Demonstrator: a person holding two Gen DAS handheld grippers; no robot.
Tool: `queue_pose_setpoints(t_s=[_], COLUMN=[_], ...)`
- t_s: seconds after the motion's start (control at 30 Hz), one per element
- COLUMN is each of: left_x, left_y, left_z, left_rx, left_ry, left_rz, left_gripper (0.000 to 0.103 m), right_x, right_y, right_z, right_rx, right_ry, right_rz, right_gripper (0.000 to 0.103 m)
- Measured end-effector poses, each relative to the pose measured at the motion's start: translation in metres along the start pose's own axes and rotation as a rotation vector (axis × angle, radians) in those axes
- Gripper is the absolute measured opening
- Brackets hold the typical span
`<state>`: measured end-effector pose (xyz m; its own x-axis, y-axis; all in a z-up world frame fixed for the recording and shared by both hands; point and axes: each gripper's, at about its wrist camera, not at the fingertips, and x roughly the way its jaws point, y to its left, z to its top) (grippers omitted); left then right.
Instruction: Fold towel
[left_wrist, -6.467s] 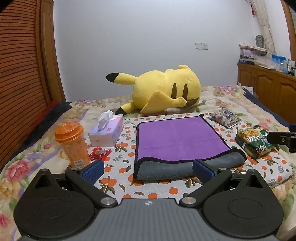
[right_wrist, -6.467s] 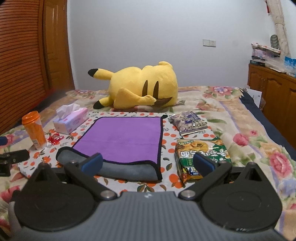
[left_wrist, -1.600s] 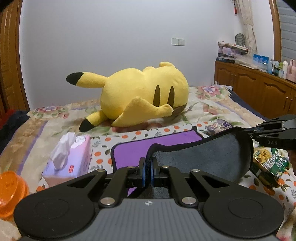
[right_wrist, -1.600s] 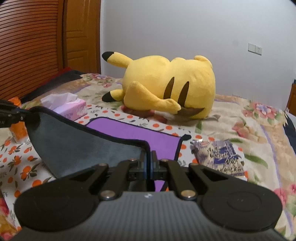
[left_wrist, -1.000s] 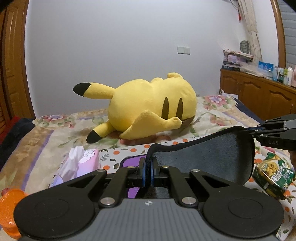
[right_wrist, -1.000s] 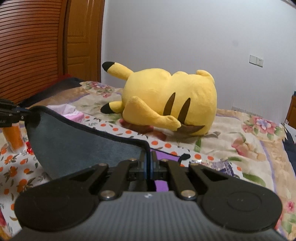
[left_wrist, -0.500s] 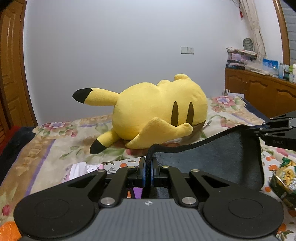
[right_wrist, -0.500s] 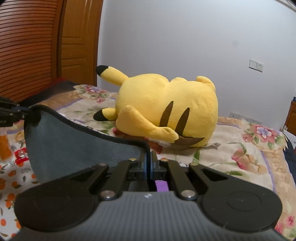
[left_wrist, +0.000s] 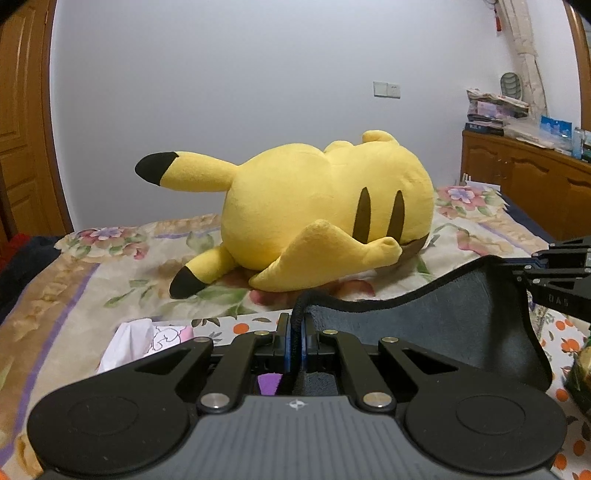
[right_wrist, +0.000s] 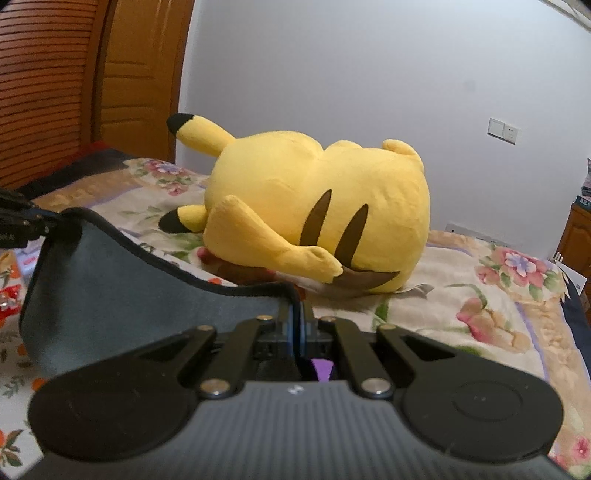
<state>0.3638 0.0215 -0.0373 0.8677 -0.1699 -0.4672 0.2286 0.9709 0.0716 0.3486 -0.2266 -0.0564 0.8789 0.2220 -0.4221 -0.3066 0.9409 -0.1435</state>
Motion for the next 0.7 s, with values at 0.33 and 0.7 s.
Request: queue_pose_setpoints(t_s=[0.33,0.7], left_x=[0.025,0.061], left_y=[0.006,0.009], left_z=[0.004,-0.017], left_rx=[-0.016,-0.017], left_ry=[0.010,0.073], left_rz=[0.023,0.043], left_gripper=[0.006,0.006], right_x=[0.023,0.055], right_y=[-0.004,0.003], right_z=[-0.005,-0.016], right_rx=[0.021,-0.008], right_ry=[0.026,0.150], right_rz=[-0.042,-0.065], right_gripper=[0.003,0.003])
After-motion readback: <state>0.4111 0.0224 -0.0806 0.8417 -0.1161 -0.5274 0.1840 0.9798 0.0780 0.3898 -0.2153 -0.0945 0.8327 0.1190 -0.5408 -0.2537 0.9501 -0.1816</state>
